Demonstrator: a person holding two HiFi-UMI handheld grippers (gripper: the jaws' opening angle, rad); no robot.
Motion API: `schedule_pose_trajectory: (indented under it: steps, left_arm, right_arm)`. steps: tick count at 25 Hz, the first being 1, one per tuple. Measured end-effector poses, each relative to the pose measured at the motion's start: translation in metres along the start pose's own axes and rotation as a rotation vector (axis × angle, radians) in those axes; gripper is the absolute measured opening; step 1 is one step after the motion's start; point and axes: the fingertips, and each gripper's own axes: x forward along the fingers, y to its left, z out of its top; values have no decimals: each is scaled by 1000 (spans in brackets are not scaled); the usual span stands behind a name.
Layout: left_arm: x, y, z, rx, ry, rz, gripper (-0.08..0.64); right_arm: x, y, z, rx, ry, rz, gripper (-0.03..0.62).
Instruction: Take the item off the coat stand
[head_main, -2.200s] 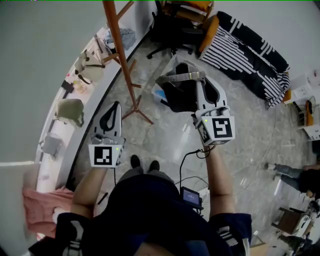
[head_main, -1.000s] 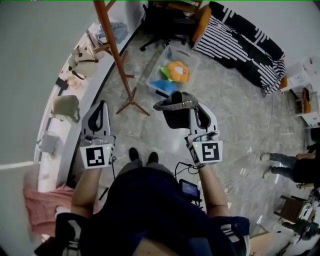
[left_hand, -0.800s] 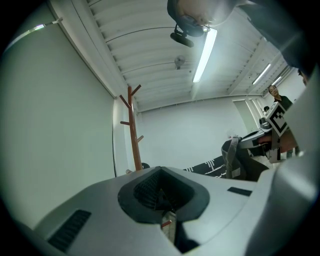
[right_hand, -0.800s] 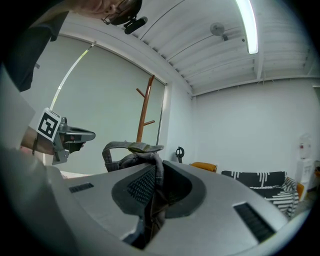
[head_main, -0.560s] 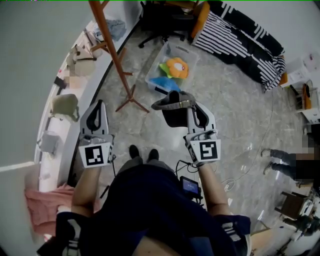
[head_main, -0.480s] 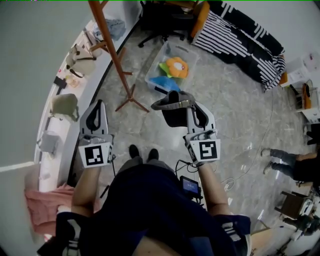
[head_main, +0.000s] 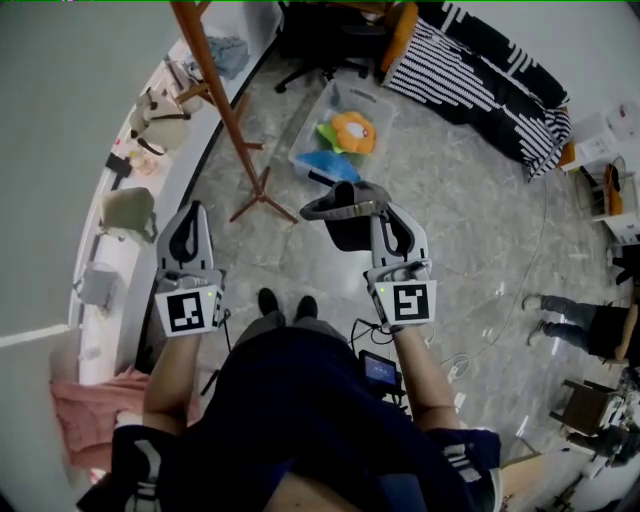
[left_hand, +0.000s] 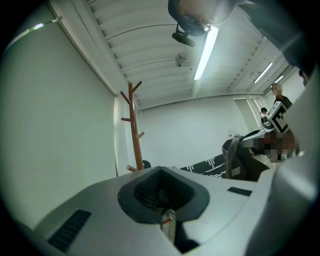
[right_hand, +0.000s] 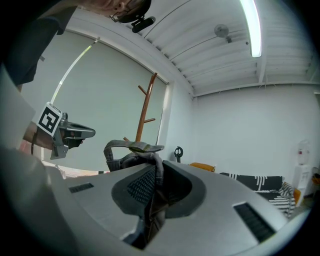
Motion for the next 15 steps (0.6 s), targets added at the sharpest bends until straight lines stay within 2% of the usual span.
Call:
schedule_pose_trajectory:
  steps: [15]
  left_arm:
    - [-5,3,-4,-3,0,9,23]
  right_arm:
    - [-1,-1,3,-26,-14,-8,38]
